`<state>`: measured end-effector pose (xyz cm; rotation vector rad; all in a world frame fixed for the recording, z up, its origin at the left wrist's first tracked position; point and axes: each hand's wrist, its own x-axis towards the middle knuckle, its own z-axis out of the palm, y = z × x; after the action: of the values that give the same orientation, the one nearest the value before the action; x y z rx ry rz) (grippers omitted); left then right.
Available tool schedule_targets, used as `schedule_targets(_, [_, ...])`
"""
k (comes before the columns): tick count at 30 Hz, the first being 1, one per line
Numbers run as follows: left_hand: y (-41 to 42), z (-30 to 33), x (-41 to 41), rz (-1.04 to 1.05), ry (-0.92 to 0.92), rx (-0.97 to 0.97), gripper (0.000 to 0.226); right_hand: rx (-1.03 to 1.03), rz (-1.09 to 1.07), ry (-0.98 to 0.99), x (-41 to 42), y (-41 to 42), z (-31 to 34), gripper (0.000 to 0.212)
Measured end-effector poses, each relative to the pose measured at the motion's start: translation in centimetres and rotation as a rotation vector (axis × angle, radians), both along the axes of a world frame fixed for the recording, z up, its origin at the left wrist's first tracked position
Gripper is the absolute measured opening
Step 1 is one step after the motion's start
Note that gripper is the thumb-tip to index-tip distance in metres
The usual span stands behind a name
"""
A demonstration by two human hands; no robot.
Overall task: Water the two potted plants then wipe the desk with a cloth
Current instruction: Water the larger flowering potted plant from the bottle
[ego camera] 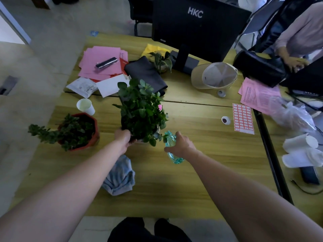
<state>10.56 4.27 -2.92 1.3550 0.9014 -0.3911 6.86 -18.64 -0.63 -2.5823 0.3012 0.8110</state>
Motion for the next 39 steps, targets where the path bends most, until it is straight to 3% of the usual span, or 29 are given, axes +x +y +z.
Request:
schedule_targets(5, [0.6, 1.1, -0.9, -0.012, -0.095, -0.029, 0.046, 0.007, -0.013, 0.004, -0.5, 1.8, 0.0, 0.089])
schedule_targets(13, [1.8, 1.7, -1.1, -0.06, -0.132, -0.057, 0.074, 0.032, -0.021, -0.033, -1.1, 4.0, 0.6, 0.082])
schedule_targets(39, [4.0, 0.5, -1.0, -0.12, -0.138, -0.097, 0.079, -0.081, -0.033, -0.026, -0.9, 7.0, 1.3, 0.091])
